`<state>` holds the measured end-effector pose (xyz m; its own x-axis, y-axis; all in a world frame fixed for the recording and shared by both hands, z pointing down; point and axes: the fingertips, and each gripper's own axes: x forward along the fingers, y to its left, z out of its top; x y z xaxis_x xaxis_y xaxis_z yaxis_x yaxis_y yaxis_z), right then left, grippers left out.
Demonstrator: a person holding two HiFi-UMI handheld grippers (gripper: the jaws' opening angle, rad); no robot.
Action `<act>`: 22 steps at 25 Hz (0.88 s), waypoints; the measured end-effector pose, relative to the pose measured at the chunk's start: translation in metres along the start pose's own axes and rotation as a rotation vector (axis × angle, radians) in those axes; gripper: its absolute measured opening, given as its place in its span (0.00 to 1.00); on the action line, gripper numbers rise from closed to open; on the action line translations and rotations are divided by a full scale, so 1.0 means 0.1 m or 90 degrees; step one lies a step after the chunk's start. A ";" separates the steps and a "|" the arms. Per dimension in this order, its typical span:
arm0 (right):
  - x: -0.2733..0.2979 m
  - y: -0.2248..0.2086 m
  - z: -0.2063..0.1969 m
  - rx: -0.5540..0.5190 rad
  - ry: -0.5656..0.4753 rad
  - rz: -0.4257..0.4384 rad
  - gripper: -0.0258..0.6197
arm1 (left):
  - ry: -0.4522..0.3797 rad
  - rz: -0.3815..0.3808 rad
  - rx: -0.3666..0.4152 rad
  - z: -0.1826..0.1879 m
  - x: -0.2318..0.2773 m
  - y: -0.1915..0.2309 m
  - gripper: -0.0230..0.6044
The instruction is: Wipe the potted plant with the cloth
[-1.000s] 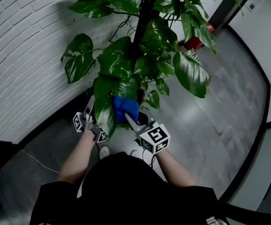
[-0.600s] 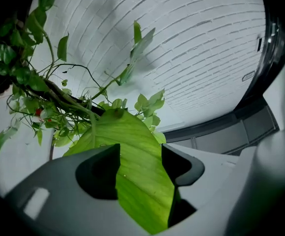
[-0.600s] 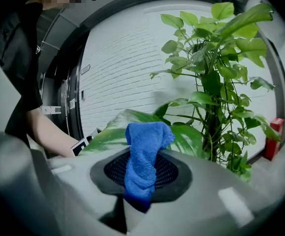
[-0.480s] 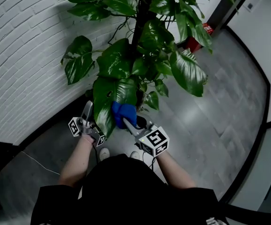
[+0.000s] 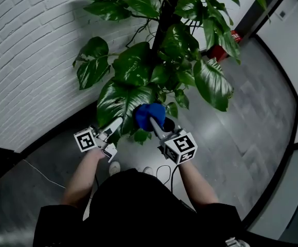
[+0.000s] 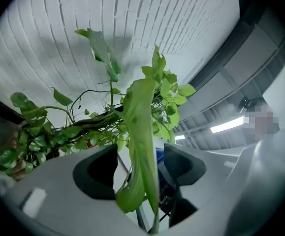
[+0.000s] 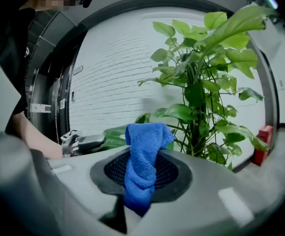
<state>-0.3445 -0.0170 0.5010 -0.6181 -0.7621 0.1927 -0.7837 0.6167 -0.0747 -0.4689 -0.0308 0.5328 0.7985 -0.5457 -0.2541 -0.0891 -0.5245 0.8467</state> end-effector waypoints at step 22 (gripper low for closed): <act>0.44 -0.26 0.03 0.007 -0.008 -0.076 0.18 | 0.093 -0.061 -0.050 -0.27 0.10 -0.20 0.19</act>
<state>-0.3509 -0.0672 0.5085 -0.5216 -0.8320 0.1893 -0.8520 0.5197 -0.0632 -0.4427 -0.0082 0.5254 0.8794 -0.3922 -0.2697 0.0340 -0.5133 0.8575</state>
